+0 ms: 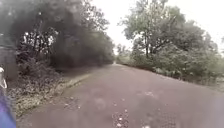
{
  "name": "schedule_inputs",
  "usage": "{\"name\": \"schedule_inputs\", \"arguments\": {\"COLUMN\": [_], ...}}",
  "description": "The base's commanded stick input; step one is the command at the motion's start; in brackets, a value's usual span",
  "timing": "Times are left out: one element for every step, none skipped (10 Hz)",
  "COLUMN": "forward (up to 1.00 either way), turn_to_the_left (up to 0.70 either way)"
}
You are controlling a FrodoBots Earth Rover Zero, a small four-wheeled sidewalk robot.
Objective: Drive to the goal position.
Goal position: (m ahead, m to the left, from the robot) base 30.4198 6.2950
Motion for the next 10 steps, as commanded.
{"name": "schedule_inputs", "arguments": {"forward": [0.70,0.70,0.70,0.70,0.70,0.70,0.70,0.70,0.70,0.70], "turn_to_the_left": [-0.01,-0.01,-0.01,-0.01,-0.01,-0.01,-0.01,-0.01,-0.01,-0.01]}}
